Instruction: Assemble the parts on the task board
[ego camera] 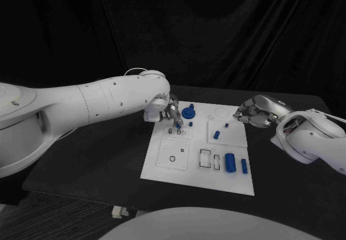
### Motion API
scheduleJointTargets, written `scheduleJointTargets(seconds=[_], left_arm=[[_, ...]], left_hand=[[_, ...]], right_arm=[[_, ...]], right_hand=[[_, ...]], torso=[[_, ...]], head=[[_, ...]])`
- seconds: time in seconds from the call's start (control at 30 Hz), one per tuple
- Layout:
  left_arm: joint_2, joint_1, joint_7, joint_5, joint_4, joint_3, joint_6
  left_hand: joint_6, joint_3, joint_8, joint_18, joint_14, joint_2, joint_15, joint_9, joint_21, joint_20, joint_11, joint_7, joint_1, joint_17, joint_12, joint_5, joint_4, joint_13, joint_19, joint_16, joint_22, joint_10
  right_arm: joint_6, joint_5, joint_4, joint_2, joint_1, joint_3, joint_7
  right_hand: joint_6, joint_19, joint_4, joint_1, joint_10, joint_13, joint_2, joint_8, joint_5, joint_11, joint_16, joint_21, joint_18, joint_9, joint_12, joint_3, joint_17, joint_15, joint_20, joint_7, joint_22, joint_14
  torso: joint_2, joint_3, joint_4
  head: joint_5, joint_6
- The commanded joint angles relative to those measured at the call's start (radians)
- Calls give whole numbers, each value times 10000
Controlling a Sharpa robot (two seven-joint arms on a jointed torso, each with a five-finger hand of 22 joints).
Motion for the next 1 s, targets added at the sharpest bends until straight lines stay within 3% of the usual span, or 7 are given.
scheduleJointTargets(seconds=[0.03,1.0], left_arm=[[28,-49,47,-3,37,9,-175],[-8,-231,-22,-7,38,8,-50]], left_hand=[[-16,1911,-41,123,934,228,52,194,7,53,5,-294,264,2291,-93,295,-916,1834,13,-48,1802,553],[-34,1887,-44,127,935,262,57,204,-7,57,10,-287,259,2291,-104,320,-956,1825,7,-47,1798,546]], right_arm=[[-75,-24,9,-1,-21,7,-31],[-96,-24,24,-19,-22,7,-23]], right_hand=[[-8,-8,-50,268,1026,2545,128,180,200,-96,-150,-171,166,158,49,195,1174,-94,-15,-10,1312,659],[-8,-8,-50,268,1026,2545,128,180,200,-96,-150,-171,166,158,49,195,1174,-94,-15,-10,1312,659]], torso=[[-11,6,5],[-11,4,6]], head=[[9,-1],[-47,-1]])
